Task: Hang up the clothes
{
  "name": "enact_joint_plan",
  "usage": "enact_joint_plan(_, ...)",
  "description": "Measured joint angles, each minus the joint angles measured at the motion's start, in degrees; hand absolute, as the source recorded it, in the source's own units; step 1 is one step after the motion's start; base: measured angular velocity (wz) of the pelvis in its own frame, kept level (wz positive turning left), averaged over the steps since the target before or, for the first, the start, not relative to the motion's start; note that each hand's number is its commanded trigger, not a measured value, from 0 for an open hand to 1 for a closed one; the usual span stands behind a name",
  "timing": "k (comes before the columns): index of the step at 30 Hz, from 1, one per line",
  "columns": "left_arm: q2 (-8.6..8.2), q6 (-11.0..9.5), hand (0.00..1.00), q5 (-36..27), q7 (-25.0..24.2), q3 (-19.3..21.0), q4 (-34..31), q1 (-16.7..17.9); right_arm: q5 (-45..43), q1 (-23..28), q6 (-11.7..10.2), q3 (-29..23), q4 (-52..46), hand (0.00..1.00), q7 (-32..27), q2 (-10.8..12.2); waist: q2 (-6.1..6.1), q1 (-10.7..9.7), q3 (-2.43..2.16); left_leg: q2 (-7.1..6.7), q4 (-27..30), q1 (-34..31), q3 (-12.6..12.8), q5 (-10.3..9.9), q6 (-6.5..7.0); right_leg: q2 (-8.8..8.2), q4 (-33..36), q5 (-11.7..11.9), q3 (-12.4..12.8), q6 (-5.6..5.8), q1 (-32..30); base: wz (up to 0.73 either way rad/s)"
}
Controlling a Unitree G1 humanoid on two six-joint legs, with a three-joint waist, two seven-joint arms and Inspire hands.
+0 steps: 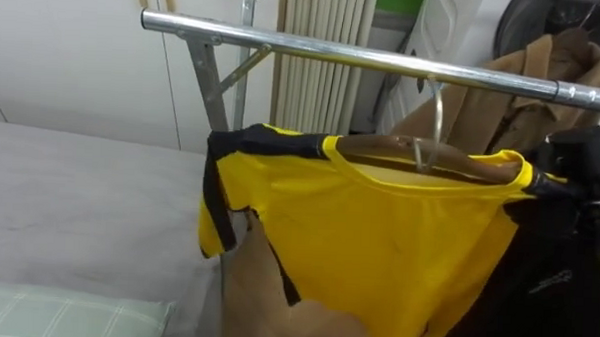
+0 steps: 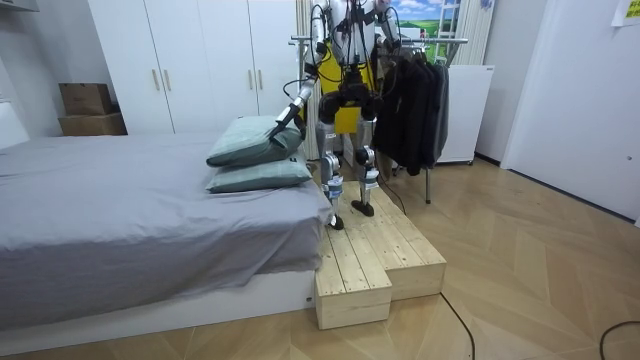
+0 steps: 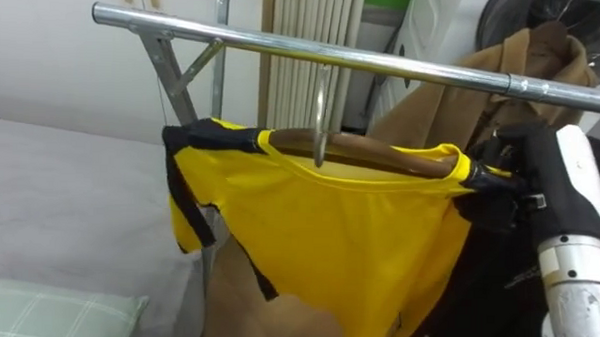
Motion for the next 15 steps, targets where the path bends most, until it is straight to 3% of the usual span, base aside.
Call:
enact_joint_plan(4,0.14,0.0,0.0,0.0,0.03,-0.18,0.0,-0.45,0.98,-1.36,0.52,0.1,0.11,1.0,0.99,0.01,0.0,0.38,0.0,0.14,0.3,0.0,-0.67,0.07,-0.12,-0.12,0.01,-0.05,-0.83,-0.09,0.36,0.09)
enact_joint_plan(9,0.76,0.0,0.0,0.01,-0.1,-1.25,-0.02,-0.56,4.15,-6.66,1.25,1.95,4.21,1.0,1.69,0.03,-0.02,0.9,-0.02,0.29,0.3,0.09,-0.99,0.33,-0.55,-0.08,0.2,0.06,-1.34,-0.39,0.47,0.01)
enact_joint_plan(15,1.25,0.0,0.0,0.08,-0.21,-2.23,-1.14,-0.96,8.08,-7.03,2.65,2.88,5.83,1.0,2.9,0.19,-0.03,2.31,-0.06,0.31,0.34,0.03,-2.58,0.41,-0.67,-0.17,0.01,0.02,-2.56,-0.68,1.08,0.08)
